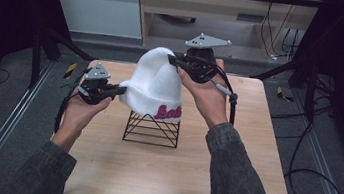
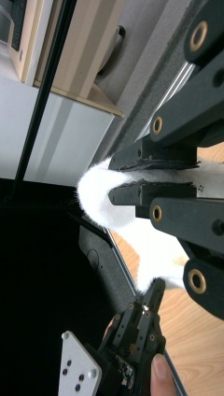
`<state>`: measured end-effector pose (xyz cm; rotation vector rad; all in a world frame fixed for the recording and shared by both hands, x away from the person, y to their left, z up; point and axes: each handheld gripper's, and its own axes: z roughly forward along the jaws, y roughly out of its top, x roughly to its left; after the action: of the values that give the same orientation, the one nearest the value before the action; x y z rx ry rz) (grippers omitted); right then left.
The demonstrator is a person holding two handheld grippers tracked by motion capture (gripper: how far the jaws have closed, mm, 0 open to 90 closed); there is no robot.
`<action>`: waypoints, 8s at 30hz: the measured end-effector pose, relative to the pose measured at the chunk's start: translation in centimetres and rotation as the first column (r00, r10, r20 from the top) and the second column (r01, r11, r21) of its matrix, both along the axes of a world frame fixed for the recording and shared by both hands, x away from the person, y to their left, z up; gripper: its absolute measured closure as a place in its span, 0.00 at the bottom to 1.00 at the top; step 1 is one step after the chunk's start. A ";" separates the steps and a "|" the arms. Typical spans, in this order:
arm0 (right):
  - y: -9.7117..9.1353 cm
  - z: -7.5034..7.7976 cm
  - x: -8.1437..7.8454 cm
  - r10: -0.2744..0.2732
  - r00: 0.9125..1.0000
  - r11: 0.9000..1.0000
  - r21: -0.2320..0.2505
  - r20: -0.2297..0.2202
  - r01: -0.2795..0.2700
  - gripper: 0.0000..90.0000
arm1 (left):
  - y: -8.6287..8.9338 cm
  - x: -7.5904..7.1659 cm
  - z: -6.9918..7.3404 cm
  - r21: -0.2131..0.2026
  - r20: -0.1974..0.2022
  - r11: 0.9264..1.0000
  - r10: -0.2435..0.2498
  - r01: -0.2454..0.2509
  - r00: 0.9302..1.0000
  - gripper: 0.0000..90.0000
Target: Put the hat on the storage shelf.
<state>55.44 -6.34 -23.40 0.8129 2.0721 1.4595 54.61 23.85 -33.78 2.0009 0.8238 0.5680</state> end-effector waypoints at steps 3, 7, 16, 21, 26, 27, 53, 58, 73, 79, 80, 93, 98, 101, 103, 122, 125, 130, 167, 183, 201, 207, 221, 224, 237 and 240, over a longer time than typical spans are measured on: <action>0.1 -0.2 0.0 0.001 1.000 1.000 -0.003 -0.001 -0.001 0.93 | 0.1 0.1 -0.2 0.001 -0.005 1.000 0.002 -0.002 1.000 0.95; 0.2 -0.8 0.0 0.008 1.000 1.000 -0.009 -0.011 -0.008 0.93 | 0.3 0.1 -0.7 -0.001 -0.011 1.000 0.005 -0.005 1.000 0.95; 0.1 -1.5 -0.6 0.029 0.999 0.999 -0.034 -0.019 -0.030 0.93 | 0.5 -0.5 -1.7 0.003 -0.022 1.000 -0.009 0.009 1.000 0.95; 0.3 -1.7 -1.2 0.045 0.999 0.998 -0.041 -0.021 -0.046 0.93 | 0.6 -1.0 -1.9 0.005 -0.020 1.000 -0.020 0.020 1.000 0.95; 0.3 -2.2 -1.8 0.057 0.998 0.997 -0.051 -0.028 -0.058 0.93 | 1.0 -1.4 -2.3 -0.002 -0.024 1.000 -0.028 0.028 0.999 0.95; 0.3 -2.3 -1.9 0.058 0.998 0.997 -0.053 -0.033 -0.060 0.92 | 1.0 -1.5 -2.5 -0.002 -0.025 1.000 -0.030 0.030 0.999 0.95; -0.3 -6.6 -3.5 0.095 0.989 0.994 -0.050 -0.111 -0.101 0.92 | 1.5 -2.7 -5.9 0.017 -0.061 0.999 -0.050 0.051 0.997 0.95; 0.0 -6.7 -3.6 0.102 0.988 0.992 -0.056 -0.117 -0.109 0.92 | 1.5 -2.7 -6.3 0.015 -0.068 0.999 -0.049 0.050 0.996 0.95; 0.3 -8.0 -4.0 0.109 0.983 0.990 -0.077 -0.150 -0.122 0.90 | 1.6 -3.2 -7.9 0.009 -0.092 0.998 -0.056 0.057 0.994 0.95; 0.4 -8.6 -4.0 0.106 0.981 0.989 -0.090 -0.161 -0.121 0.89 | 1.4 -3.2 -8.6 0.012 -0.102 0.998 -0.060 0.061 0.993 0.95; 0.4 -8.7 -4.0 0.105 0.981 0.989 -0.089 -0.163 -0.120 0.89 | 1.4 -3.2 -8.8 0.014 -0.107 0.998 -0.062 0.064 0.992 0.95; 0.6 -9.3 -4.4 0.098 0.980 0.986 -0.116 -0.176 -0.119 0.84 | 1.5 -2.9 -9.8 0.013 -0.135 0.998 -0.064 0.066 0.989 0.95; 0.8 -10.0 -4.6 0.098 0.978 0.985 -0.123 -0.187 -0.122 0.76 | 1.7 -2.6 -10.5 0.023 -0.153 0.998 -0.062 0.066 0.986 0.95; 0.9 -10.1 -4.9 0.094 0.978 0.984 -0.134 -0.186 -0.120 0.72 | 1.7 -2.6 -10.7 0.028 -0.157 0.997 -0.062 0.067 0.986 0.95; 0.9 -10.1 -5.1 0.094 0.978 0.983 -0.140 -0.186 -0.121 0.70 | 1.7 -2.6 -10.7 0.033 -0.160 0.997 -0.063 0.069 0.985 0.94; -1.3 -10.7 -7.0 0.037 0.984 0.987 -0.145 -0.172 -0.062 0.55 | 2.2 -2.7 -12.2 0.037 -0.158 0.998 -0.051 0.057 0.986 0.94; -1.8 -11.1 -7.2 0.020 0.984 0.988 -0.145 -0.177 -0.047 0.54 | 2.3 -2.8 -12.3 0.042 -0.159 0.997 -0.053 0.060 0.986 0.94; -2.7 -12.2 -7.5 0.002 0.981 0.988 -0.152 -0.194 -0.032 0.54 | 2.3 -2.9 -12.4 0.042 -0.158 0.998 -0.047 0.054 0.986 0.94; -12.4 -17.5 -10.0 -0.185 0.966 0.975 -0.155 -0.179 0.158 0.21 | 4.8 -6.9 -12.0 0.005 -0.137 0.999 0.048 -0.048 0.989 0.06; -14.7 -23.3 -6.9 -0.298 0.905 0.946 -0.220 -0.305 0.237 0.21 | 6.2 -6.2 -13.4 0.084 -0.142 0.992 0.108 -0.096 0.984 0.05; -13.0 -24.9 -3.7 -0.338 0.890 0.934 -0.224 -0.307 0.278 0.19 | 7.3 -4.7 -15.1 0.122 -0.182 0.986 0.133 -0.111 0.974 0.05; -13.4 -25.3 -2.9 -0.372 0.876 0.923 -0.226 -0.308 0.312 0.20 | 7.6 -4.2 -15.6 0.108 -0.191 0.986 0.150 -0.131 0.970 0.05; -12.9 -26.6 -1.7 -0.418 0.852 0.904 -0.231 -0.314 0.359 0.17 | 8.0 -3.8 -16.9 0.090 -0.205 0.987 0.151 -0.135 0.967 0.05; -13.0 -26.9 -1.5 -0.428 0.845 0.899 -0.246 -0.321 0.362 0.16 | 7.7 -3.8 -16.9 0.111 -0.206 0.985 0.154 -0.133 0.966 0.04; -12.7 -27.7 -2.8 -0.451 0.840 0.887 -0.255 -0.302 0.385 0.14 | 7.5 -4.0 -17.0 0.123 -0.206 0.982 0.166 -0.142 0.964 0.00; -12.6 -27.7 -4.2 -0.457 0.837 0.884 -0.255 -0.300 0.391 0.14 | 7.4 -4.2 -17.0 0.123 -0.208 0.983 0.163 -0.140 0.965 0.00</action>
<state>51.28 -18.93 -51.14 1.4376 2.0474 0.9115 50.41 31.27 -50.79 2.1368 1.1075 0.4942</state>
